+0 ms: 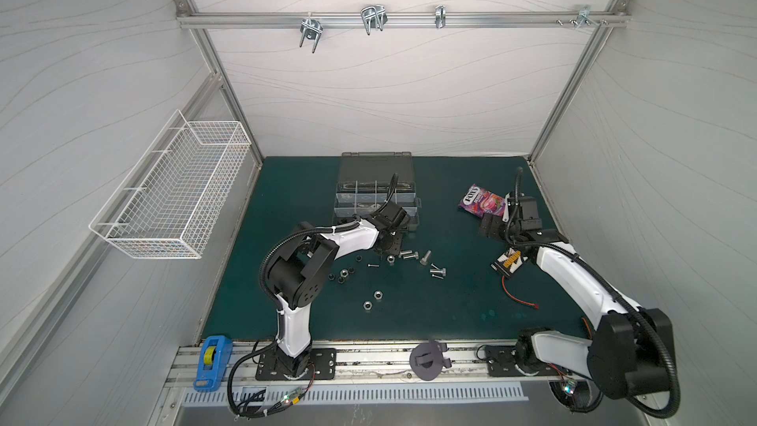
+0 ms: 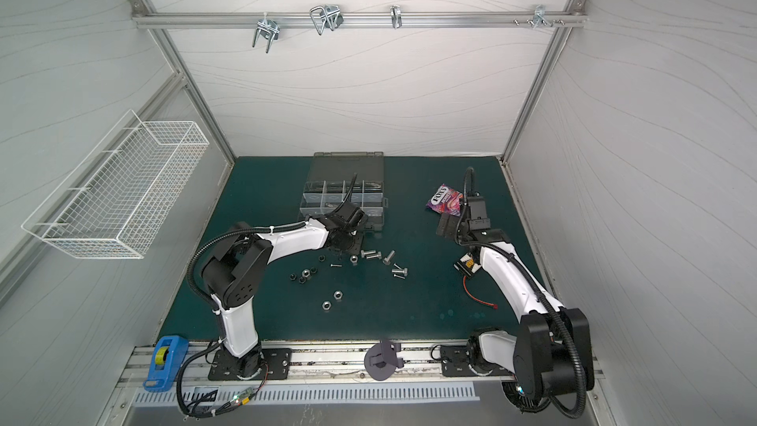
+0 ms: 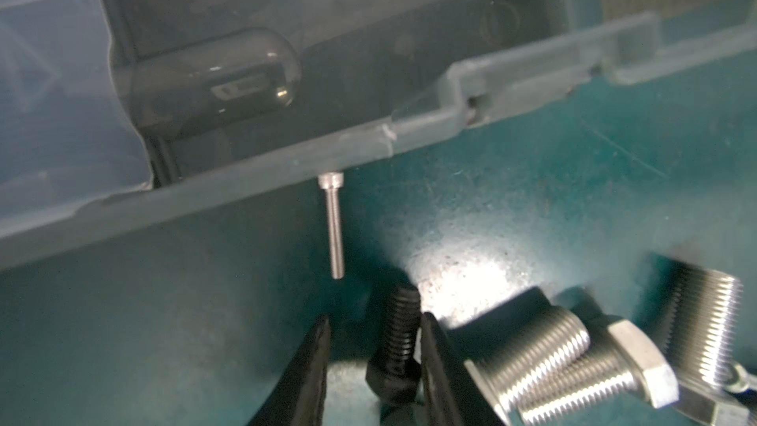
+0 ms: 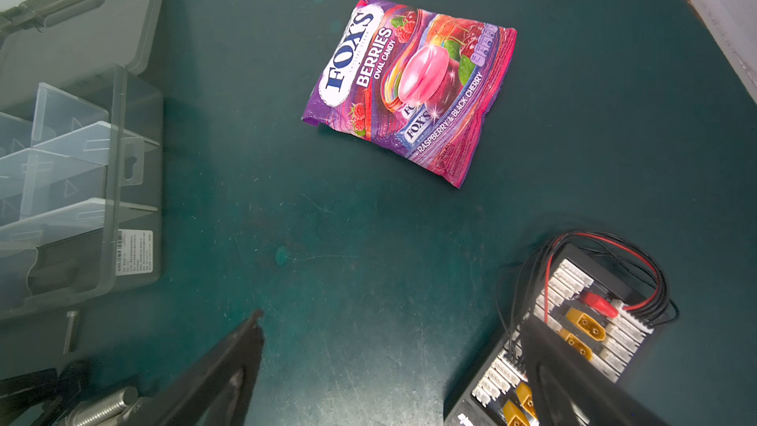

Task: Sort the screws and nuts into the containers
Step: 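Lift the black bolt with the left gripper and carry it over the organizer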

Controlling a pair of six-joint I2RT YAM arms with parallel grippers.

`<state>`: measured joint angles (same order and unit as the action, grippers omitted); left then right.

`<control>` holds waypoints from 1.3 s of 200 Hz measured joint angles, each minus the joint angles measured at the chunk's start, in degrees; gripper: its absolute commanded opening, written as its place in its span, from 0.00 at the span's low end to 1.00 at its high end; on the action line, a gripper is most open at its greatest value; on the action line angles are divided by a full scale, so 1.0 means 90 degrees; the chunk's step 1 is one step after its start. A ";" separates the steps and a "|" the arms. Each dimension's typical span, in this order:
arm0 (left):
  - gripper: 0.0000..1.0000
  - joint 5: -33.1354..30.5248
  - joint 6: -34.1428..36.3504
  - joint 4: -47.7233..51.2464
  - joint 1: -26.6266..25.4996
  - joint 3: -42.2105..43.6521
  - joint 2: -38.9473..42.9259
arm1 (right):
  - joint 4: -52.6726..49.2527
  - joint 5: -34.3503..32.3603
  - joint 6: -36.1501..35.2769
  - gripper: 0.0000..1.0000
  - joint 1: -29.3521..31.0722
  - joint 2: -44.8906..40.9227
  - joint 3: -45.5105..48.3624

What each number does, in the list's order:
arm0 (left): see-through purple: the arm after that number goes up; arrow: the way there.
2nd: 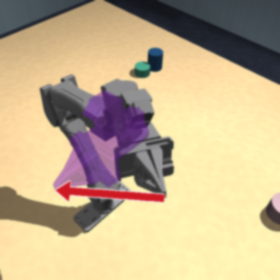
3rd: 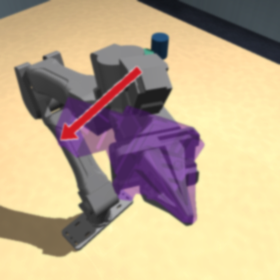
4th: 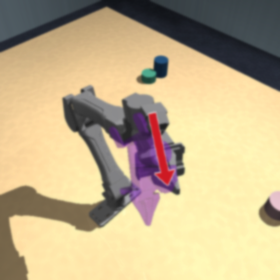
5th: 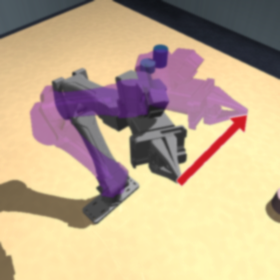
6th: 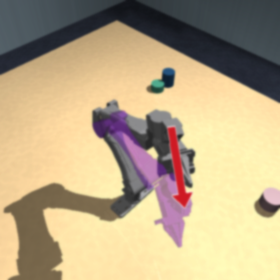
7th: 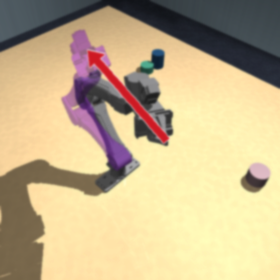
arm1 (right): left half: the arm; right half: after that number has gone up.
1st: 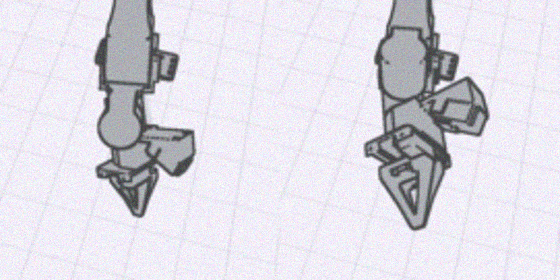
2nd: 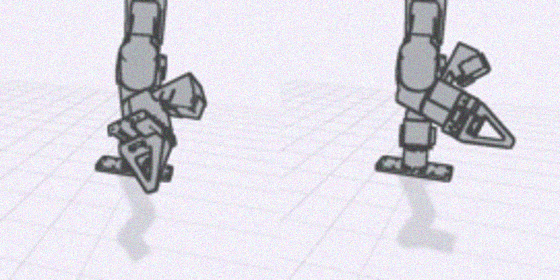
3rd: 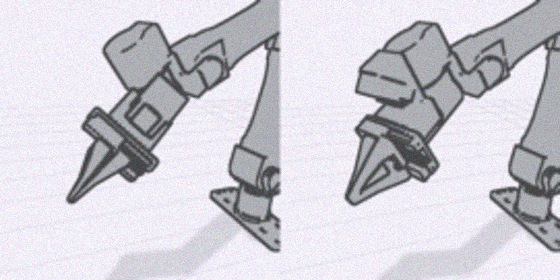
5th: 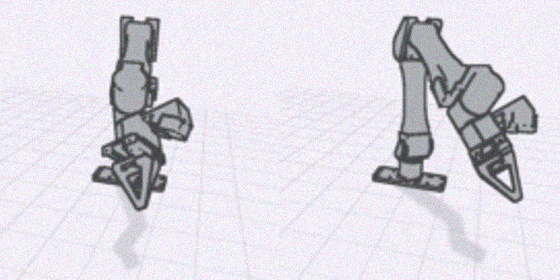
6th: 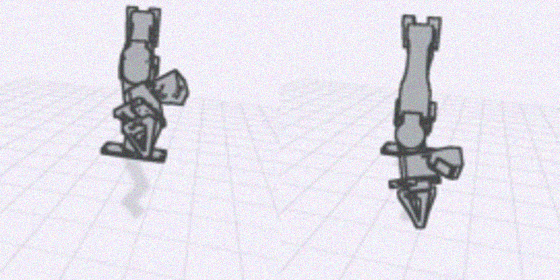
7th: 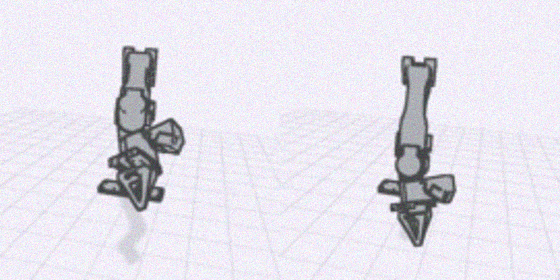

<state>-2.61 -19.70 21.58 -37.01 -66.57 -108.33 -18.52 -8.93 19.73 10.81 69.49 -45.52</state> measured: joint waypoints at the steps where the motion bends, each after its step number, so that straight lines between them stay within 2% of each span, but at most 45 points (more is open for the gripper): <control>1: 0.37 -0.0002 0.0000 0.0000 -0.0002 0.0000 0.0000 | -0.0002 0.0000 0.0000 0.99 0.0000 0.0000 0.0000; 37: 0.35 -0.0070 0.0002 0.0002 -0.0032 0.0005 0.0000 | -0.0002 0.0000 0.0000 0.99 0.0000 0.0000 0.0000; 155: 0.17 -0.0209 -0.0075 0.0148 -0.0151 0.0007 0.0024 | 0.0000 0.0000 0.0002 0.99 0.0000 0.0000 0.0000; 215: 0.14 -0.0219 -0.0255 0.0350 -0.0199 0.0231 0.0345 | 0.0000 0.0000 0.0000 0.99 0.0000 0.0000 0.0000; 260: 0.13 -0.0546 -0.0350 0.0651 -0.0204 0.0282 0.0886 | 0.0000 0.0000 0.0002 0.99 0.0000 0.0000 0.0000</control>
<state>-7.53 -22.85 27.44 -38.85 -64.03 -100.36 -18.52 -8.93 19.75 10.81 69.49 -45.52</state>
